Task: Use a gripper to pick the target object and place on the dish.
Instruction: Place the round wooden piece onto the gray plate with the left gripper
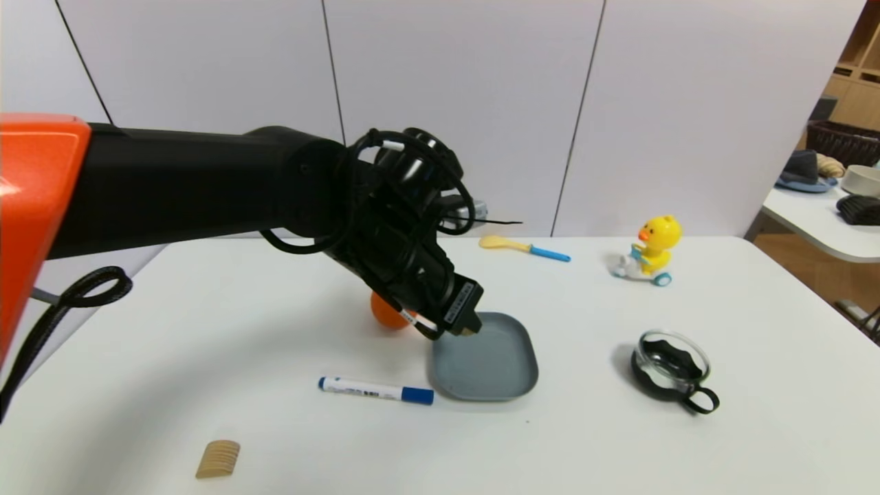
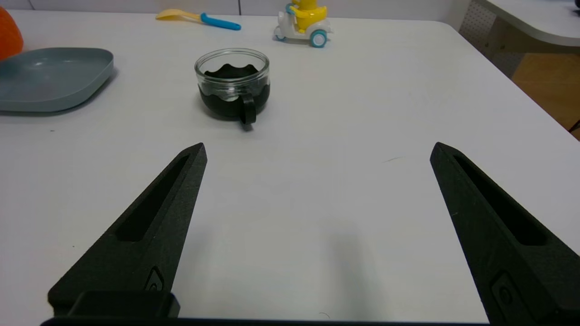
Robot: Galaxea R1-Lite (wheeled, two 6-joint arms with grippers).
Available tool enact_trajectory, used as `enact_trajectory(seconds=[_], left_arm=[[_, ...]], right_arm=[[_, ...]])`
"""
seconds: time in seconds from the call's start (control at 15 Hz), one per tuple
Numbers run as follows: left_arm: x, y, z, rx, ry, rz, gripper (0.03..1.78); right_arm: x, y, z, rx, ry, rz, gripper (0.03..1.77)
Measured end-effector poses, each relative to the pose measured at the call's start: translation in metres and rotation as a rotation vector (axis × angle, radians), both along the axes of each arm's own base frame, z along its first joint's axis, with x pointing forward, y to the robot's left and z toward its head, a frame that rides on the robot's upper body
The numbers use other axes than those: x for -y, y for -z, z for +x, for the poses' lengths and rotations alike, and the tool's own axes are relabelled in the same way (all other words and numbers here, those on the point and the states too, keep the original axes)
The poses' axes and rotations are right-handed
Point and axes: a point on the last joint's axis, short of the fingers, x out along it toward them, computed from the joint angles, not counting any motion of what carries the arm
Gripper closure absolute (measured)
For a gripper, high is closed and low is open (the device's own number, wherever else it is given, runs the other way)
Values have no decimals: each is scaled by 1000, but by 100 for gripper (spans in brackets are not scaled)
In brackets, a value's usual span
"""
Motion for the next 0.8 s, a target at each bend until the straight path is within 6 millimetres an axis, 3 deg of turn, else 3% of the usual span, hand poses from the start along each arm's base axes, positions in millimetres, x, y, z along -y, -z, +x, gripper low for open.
enact_trajectory(seconds=[0.4, 0.8], left_arm=[[29, 31, 11, -35, 37, 33, 130], [38, 58, 19, -70, 53, 82, 130]], right_arm=[[0, 0, 0, 0, 0, 0, 9], [0, 0, 0, 0, 0, 0, 9]])
